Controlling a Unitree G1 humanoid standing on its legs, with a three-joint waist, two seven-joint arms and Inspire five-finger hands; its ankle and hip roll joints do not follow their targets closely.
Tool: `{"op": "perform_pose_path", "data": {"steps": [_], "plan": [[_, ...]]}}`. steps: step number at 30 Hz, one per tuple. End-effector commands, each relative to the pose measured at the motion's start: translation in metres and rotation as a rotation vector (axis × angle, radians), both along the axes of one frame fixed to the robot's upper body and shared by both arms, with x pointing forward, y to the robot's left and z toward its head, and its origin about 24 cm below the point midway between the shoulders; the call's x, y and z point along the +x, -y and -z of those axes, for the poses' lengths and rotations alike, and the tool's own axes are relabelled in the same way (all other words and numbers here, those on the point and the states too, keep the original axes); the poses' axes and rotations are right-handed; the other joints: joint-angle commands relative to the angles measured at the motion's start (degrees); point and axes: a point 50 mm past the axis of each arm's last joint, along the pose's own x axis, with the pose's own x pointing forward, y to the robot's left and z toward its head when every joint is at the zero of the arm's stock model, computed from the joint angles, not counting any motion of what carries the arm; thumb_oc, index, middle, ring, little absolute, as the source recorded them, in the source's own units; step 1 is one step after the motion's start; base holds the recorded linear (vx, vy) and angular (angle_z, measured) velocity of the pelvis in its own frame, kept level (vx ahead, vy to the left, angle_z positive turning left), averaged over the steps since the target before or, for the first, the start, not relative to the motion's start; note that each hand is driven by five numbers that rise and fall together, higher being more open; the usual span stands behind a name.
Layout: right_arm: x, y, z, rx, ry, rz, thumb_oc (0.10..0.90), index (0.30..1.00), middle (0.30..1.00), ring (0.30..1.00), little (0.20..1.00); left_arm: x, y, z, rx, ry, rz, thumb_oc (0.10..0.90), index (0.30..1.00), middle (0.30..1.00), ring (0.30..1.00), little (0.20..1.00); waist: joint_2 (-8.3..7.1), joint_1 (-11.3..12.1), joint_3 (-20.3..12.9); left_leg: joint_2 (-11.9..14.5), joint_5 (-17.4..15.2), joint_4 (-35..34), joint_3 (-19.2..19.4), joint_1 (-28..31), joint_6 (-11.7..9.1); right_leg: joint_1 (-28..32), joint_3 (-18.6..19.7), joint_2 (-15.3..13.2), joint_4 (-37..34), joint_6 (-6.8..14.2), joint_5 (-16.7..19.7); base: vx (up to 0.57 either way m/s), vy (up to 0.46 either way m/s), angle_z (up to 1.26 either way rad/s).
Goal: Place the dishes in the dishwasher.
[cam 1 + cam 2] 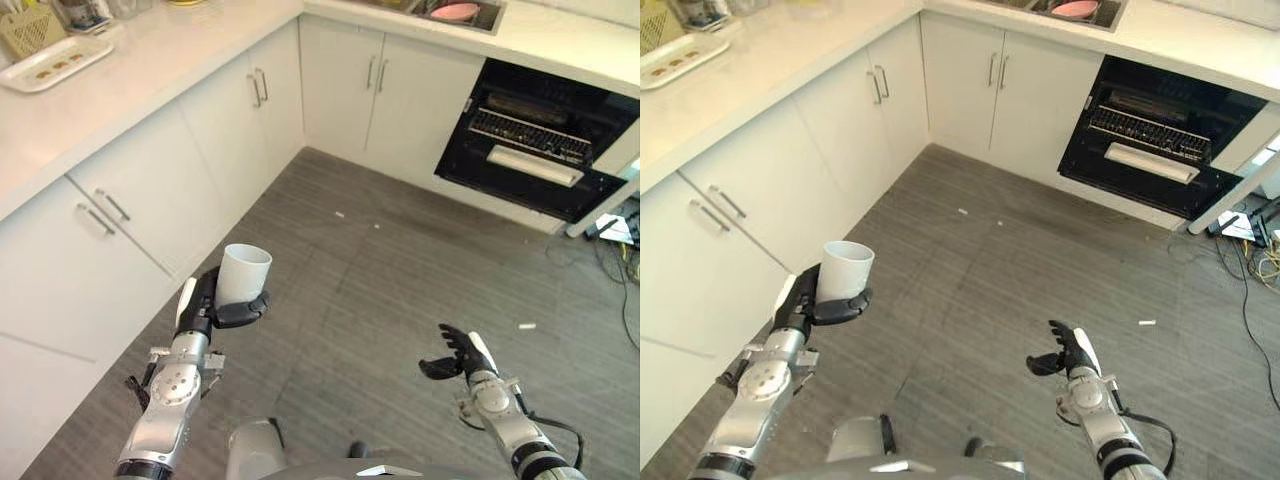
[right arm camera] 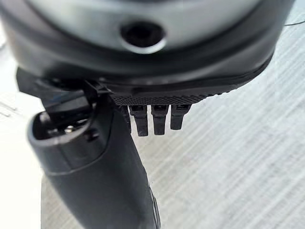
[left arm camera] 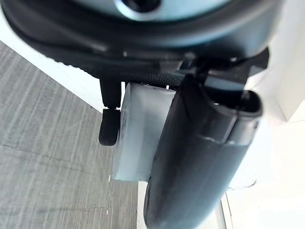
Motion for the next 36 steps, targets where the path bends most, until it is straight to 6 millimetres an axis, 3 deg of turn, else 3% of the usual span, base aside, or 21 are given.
{"op": "perform_pose_path", "data": {"steps": [1, 2, 4, 7, 9, 11, 12, 13, 14, 15, 17, 18, 19, 20, 23, 24, 26, 28, 31, 33, 36], "plan": [[-0.006, 0.004, 0.005, 0.036, 0.007, 0.042, 0.8, 0.9, 0.9, 0.9, 0.9, 0.017, 0.003, -0.052, 0.041, 0.282, 0.03, 0.4, 0.3, 0.3, 0.3, 0.3, 3.73, 1.29, -0.86, 0.77, 7.28, -20.07, -5.68, 4.71, -4.15, -2.86, -0.11, 2.02, -1.68, 6.91, -3.25, 0.45, 0.162, -0.44], [-0.006, 0.004, 0.005, 0.036, 0.007, 0.042, 0.8, 0.9, 0.9, 0.9, 0.9, 0.017, 0.003, -0.052, 0.041, 0.282, 0.03, 0.4, 0.3, 0.3, 0.3, 0.3, 3.73, 1.29, -0.86, 0.77, 7.28, -20.07, -5.68, 4.71, -4.15, -2.86, -0.11, 2.02, -1.68, 6.91, -3.25, 0.71, 0.244, -0.84], [-0.012, 0.005, 0.013, 0.056, -0.027, 0.086, 0.8, 0.9, 0.9, 0.9, 0.9, 0.016, 0.002, -0.051, 0.055, 0.278, 0.022, 0.4, 0.3, 0.3, 0.3, 0.3, 4.53, 1.68, -1.2, 2.94, 11.62, -28.07, -3.69, 1.92, -5.36, -0.42, 1.5, 2.37, -1.68, 7.81, -5.23, 0.48, 0.18, -1.31], [-0.023, 0.001, 0.02, 0.077, -0.067, 0.088, 0.8, 0.9, 0.9, 0.9, 0.9, 0.009, -0.005, -0.049, 0.071, 0.261, 0.009, 0.4, 0.3, 0.3, 0.3, 0.3, 5.67, 2.66, -3.2, 3.6, 14.49, -28.3, -3.15, 3.38, -5.46, 1.62, 4.13, 3.22, -1.61, 7.85, -7.02, 0.35, 0.203, -0.42], [-0.027, -0.001, 0.024, 0.092, -0.087, 0.101, 0.8, 0.9, 0.9, 0.9, 0.9, 0.009, -0.005, -0.049, 0.073, 0.256, 0.01, 0.4, 0.3, 0.3, 0.3, 0.3, 5.32, 2.86, -3.54, 3.15, 14.95, -28.0, -2.94, 3.7, -5.13, 1.59, 4.71, 2.67, 0.02, 7.97, -7.27, 0.26, 0.183, -0.72], [-0.038, -0.01, 0.034, 0.143, -0.138, 0.136, 0.8, 0.9, 0.9, 0.9, 0.9, 0.009, -0.012, -0.049, 0.11, 0.236, 0.006, 0.4, 0.3, 0.3, 0.3, 0.3, 3.53, 2.92, -4.34, 1.0, 12.6, -27.19, -2.1, 6.41, -2.65, -1.19, 6.09, -0.03, 12.22, 10.54, -7.04, 0.41, 0.308, -0.85], [-0.037, -0.01, 0.034, 0.143, -0.137, 0.136, 0.8, 0.9, 0.9, 0.9, 0.9, 0.009, -0.012, -0.049, 0.11, 0.237, 0.006, 0.4, 0.3, 0.3, 0.3, 0.3, 3.62, 3.09, -4.43, 1.17, 12.68, -27.07, -1.97, 6.18, -2.58, -1.53, 6.28, 0.06, 12.34, 10.55, -6.91, 0.33, 0.252, -0.56], [-0.039, -0.013, 0.036, 0.161, -0.143, 0.146, 0.8, 0.9, 0.9, 0.9, 0.9, 0.011, -0.013, -0.051, 0.127, 0.238, 0.013, 0.4, 0.3, 0.3, 0.3, 0.3, 3.24, 2.37, -4.37, 0.04, 11.28, -26.81, -1.83, 7.51, -1.51, -3.91, 6.45, -0.99, 18.21, 12.06, -4.8, 0.17, 0.18, -0.19], [-0.04, -0.014, 0.036, 0.171, -0.145, 0.147, 0.8, 0.9, 0.9, 0.9, 0.9, 0.012, -0.014, -0.054, 0.139, 0.243, 0.018, 0.4, 0.3, 0.3, 0.3, 0.3, 3.59, 1.88, -4.06, -0.53, 10.15, -26.39, -1.9, 8.44, -0.12, -7.78, 7.5, -1.51, 25.07, 13.27, -1.98, 0.3, 0.402, 0.06], [-0.034, -0.017, 0.034, 0.172, -0.129, 0.129, 0.8, 0.9, 0.9, 0.9, 0.9, 0.015, -0.014, -0.059, 0.158, 0.258, 0.025, 0.4, 0.3, 0.3, 0.3, 0.3, 5.31, 0.58, -2.98, -0.94, 8.4, -26.77, -1.99, 10.88, 1.86, -13.47, 8.42, -1.33, 37.26, 14.39, 2.48, 0.17, 0.32, 0.14], [-0.031, -0.018, 0.032, 0.171, -0.12, 0.12, 0.8, 0.9, 0.9, 0.9, 0.9, 0.016, -0.014, -0.06, 0.163, 0.264, 0.017, 0.4, 0.3, 0.3, 0.3, 0.3, 5.77, 0.49, -2.44, -1.43, 7.45, -27.54, -1.19, 12.56, 2.74, -17.13, 7.95, -1.91, 43.16, 15.1, 3.36, 0.21, 0.316, 0.29], [-0.028, -0.02, 0.031, 0.175, -0.108, 0.124, 0.8, 0.9, 0.9, 0.9, 0.9, 0.016, -0.013, -0.058, 0.156, 0.257, 0.013, 0.4, 0.3, 0.3, 0.3, 0.3, 6.1, -0.18, -1.84, -2.8, 5.56, -28.87, -0.65, 16.06, 3.4, -21.74, 4.21, -4.17, 45.72, 15.08, 4.09, 0.39, 0.372, 0.14], [-0.026, -0.02, 0.029, 0.176, -0.094, 0.122, 0.8, 0.9, 0.9, 0.9, 0.9, 0.016, -0.012, -0.058, 0.149, 0.261, 0.011, 0.4, 0.3, 0.3, 0.3, 0.3, 5.88, -0.54, -1.55, -3.71, 4.44, -29.12, 0.08, 17.57, 3.33, -23.08, 0.94, -5.37, 41.32, 14.31, 3.14, 0.32, 0.263, -0.36], [-0.026, -0.02, 0.028, 0.175, -0.094, 0.122, 0.8, 0.9, 0.9, 0.9, 0.9, 0.016, -0.012, -0.058, 0.149, 0.261, 0.011, 0.4, 0.3, 0.3, 0.3, 0.3, 6.23, -0.65, -1.57, -3.29, 4.67, -29.19, -0.06, 17.47, 3.23, -22.82, 0.56, -4.93, 40.65, 14.08, 3.58, 0.26, 0.102, -0.62], [-0.02, -0.015, 0.022, 0.153, -0.061, 0.106, 0.8, 0.9, 0.9, 0.9, 0.9, 0.015, -0.009, -0.058, 0.121, 0.265, 0.034, 0.4, 0.3, 0.3, 0.3, 0.3, 4.93, -0.96, -1.41, -5.22, 1.31, -29.13, 1.85, 21.06, 2.55, -23.19, -9.26, -7.5, 23.53, 12.57, 2.04, 0.33, 0.033, -0.24], [-0.019, -0.014, 0.02, 0.144, -0.055, 0.099, 0.8, 0.9, 0.9, 0.9, 0.9, 0.015, -0.007, -0.058, 0.115, 0.265, 0.043, 0.4, 0.3, 0.3, 0.3, 0.3, 4.77, -0.73, -1.75, -5.0, -0.79, -29.42, 2.11, 22.81, 1.67, -22.93, -13.1, -7.95, 17.54, 13.21, 1.55, 0.33, -0.013, -0.03], [-0.014, -0.015, 0.017, 0.135, -0.036, 0.086, 0.8, 0.9, 0.9, 0.9, 0.9, 0.015, -0.007, -0.058, 0.113, 0.266, 0.049, 0.4, 0.3, 0.3, 0.3, 0.3, 4.07, -0.36, -2.19, -4.76, -1.48, -29.34, 4.52, 24.12, 0.51, -22.91, -20.03, -8.57, 9.69, 13.04, 3.5, 0.27, -0.05, -0.38], [-0.011, -0.016, 0.014, 0.134, -0.014, 0.077, 0.8, 0.9, 0.9, 0.9, 0.9, 0.016, -0.007, -0.058, 0.118, 0.267, 0.047, 0.4, 0.3, 0.3, 0.3, 0.3, 3.51, 0.02, -2.62, -4.63, -2.32, -29.13, 6.28, 25.49, -0.12, -22.49, -24.1, -8.7, 5.13, 12.83, 5.18, 0.35, -0.053, -0.52], [-0.013, -0.008, 0.004, 0.121, 0.047, 0.094, 0.8, 0.9, 0.9, 0.9, 0.9, 0.018, 0.0, -0.053, 0.097, 0.256, 0.059, 0.4, 0.3, 0.3, 0.3, 0.3, 2.44, -1.01, -4.96, -6.45, -7.87, -26.46, 5.64, 29.53, 0.15, -19.15, -22.18, -7.81, 2.95, 11.8, 6.51, 0.53, -0.011, -0.45], [-0.013, -0.001, -0.001, 0.119, 0.086, 0.125, 0.8, 0.9, 0.9, 0.9, 0.9, 0.018, 0.003, -0.05, 0.083, 0.246, 0.068, 0.4, 0.3, 0.3, 0.3, 0.3, 2.97, -1.65, -5.47, -5.74, -10.15, -21.41, 4.89, 29.9, -0.18, -17.88, -21.35, -6.97, 3.27, 11.0, 6.17, 0.43, -0.055, 0.07], [-0.003, 0.009, -0.023, 0.089, 0.199, 0.115, 0.8, 0.9, 0.9, 0.9, 0.9, 0.019, 0.005, -0.053, 0.078, 0.264, 0.08, 0.4, 0.3, 0.3, 0.3, 0.3, 4.09, -1.95, -5.13, -0.81, -6.63, -3.08, 4.05, 25.3, -3.86, -14.38, -20.63, -3.25, 2.63, 7.53, 3.01, 0.35, -0.2, 0.32]]}}
